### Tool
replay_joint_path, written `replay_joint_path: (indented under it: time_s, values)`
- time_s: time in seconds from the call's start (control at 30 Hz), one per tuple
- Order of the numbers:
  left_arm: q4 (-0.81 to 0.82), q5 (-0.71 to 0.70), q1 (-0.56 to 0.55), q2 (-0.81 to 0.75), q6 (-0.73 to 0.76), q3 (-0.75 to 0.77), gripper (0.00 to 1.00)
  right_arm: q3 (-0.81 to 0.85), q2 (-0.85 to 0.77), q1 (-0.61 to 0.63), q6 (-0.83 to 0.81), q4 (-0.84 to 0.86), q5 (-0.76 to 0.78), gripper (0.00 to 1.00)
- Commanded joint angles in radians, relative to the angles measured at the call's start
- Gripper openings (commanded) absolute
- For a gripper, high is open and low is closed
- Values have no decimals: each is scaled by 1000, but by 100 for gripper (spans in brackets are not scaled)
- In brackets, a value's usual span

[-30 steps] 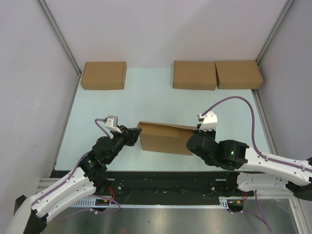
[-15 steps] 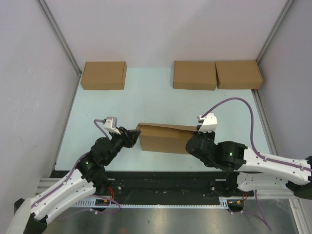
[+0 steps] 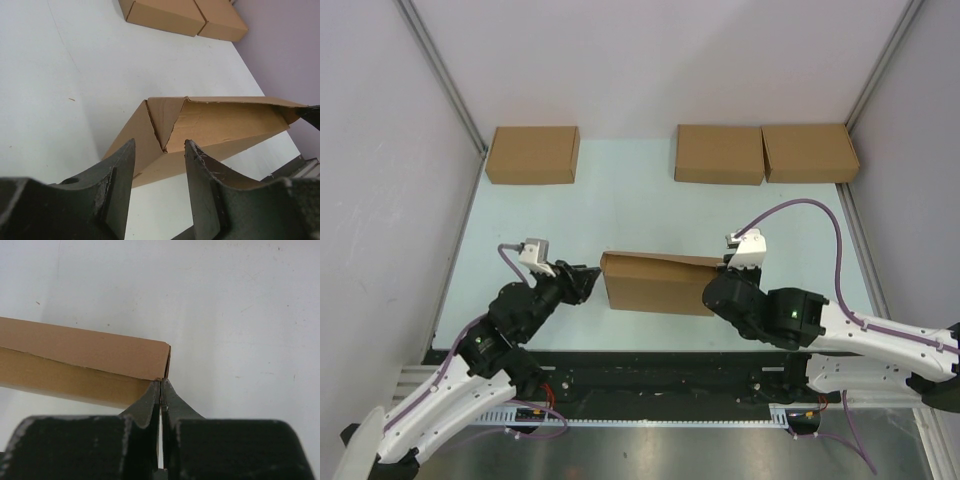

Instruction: Fold the paper box

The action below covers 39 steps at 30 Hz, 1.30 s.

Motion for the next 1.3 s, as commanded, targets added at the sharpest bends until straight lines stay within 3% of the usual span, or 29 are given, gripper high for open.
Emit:
replay_joint_path:
  time_s: [0.0,0.37,0.77,1.13,1.27]
  values:
    - [-37,-32,-1,-59,55,47,49,-14,-5,-6,-10,-4,-46,0]
    - [112,40,-1,68,288,76,41,-11,1,-15,-25,9,-67,0]
    - [170,75,-1,152,331,96,35,-11,1,-20,-44,22,-78,0]
    - [199,63,-1,206,344,90,17,-13,3,-23,-50,29,-85,0]
    - [199,60,-1,208,340,87,6,-13,6,-23,-50,27,-87,0]
